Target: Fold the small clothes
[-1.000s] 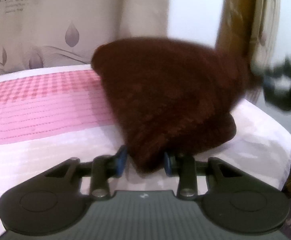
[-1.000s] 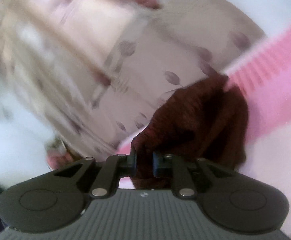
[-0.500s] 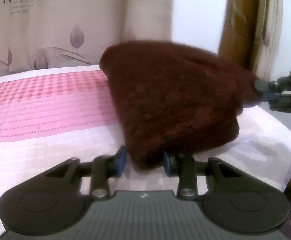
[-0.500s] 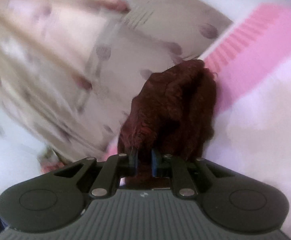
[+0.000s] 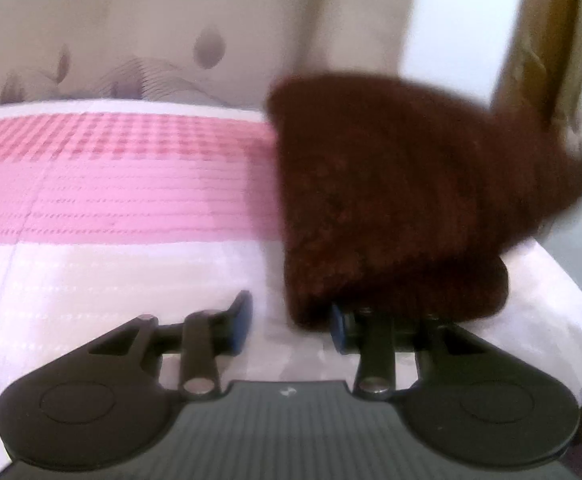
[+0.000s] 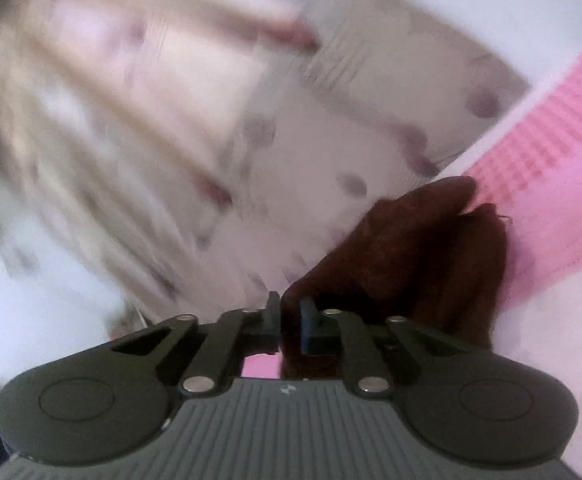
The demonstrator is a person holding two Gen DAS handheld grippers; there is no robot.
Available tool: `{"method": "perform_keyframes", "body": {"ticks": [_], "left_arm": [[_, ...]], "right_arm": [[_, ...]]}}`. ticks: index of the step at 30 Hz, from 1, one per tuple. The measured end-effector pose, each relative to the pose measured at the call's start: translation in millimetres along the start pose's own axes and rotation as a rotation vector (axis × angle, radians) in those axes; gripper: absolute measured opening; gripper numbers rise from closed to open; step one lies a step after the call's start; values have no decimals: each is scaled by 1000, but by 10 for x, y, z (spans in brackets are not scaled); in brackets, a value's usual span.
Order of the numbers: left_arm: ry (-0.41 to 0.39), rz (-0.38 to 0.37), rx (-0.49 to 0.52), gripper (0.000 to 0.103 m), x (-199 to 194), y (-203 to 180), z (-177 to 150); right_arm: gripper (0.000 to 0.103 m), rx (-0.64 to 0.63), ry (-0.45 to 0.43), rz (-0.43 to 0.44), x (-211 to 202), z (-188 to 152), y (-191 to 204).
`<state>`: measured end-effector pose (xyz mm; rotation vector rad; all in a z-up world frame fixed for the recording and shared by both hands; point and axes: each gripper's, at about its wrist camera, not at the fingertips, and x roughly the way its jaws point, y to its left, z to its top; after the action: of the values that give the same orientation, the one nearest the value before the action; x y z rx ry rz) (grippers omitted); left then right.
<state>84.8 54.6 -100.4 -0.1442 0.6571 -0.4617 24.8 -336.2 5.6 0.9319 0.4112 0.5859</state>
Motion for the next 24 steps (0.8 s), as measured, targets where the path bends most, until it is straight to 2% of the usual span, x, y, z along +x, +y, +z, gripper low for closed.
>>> {"method": "perform_keyframes", "body": {"ticks": [3, 6, 9, 12, 13, 14, 15, 16, 18, 20, 21, 22, 24], "left_arm": [[-5, -5, -58, 39, -21, 95, 18], [-50, -4, -39, 37, -143, 62, 5], [-122, 42, 14, 37, -368, -23, 10], [-230, 34, 45, 38, -592, -97, 54], [-252, 22, 77, 43, -625, -132, 92], [-255, 21, 127, 51, -616, -180, 131], [-247, 29, 173, 55, -570, -218, 163], [-232, 32, 202, 57, -508, -224, 185], [-208, 20, 181, 57, -384, -150, 237], [-211, 12, 104, 57, -342, -24, 327], [-228, 8, 77, 57, -356, -7, 366], [-259, 0, 63, 57, -398, 6, 414], [-321, -17, 75, 57, -489, -37, 505]], "right_arm": [[13, 85, 38, -46, -81, -362, -278], [13, 193, 82, -125, -56, -692, -657], [13, 255, 104, -91, 0, -768, -794], [21, 227, 118, -86, 36, -730, -729], [26, 217, 123, -83, 63, -717, -708], [33, 224, 126, -76, 87, -696, -723], [42, 237, 130, -74, 112, -693, -725], [43, 241, 129, -74, 151, -676, -753], [43, 236, 154, -70, 227, -685, -750], [40, 241, 192, -77, 317, -717, -738], [32, 244, 207, -83, 388, -741, -731], [28, 255, 212, -79, 452, -760, -730], [27, 310, 172, 13, 534, -749, -724]]}}
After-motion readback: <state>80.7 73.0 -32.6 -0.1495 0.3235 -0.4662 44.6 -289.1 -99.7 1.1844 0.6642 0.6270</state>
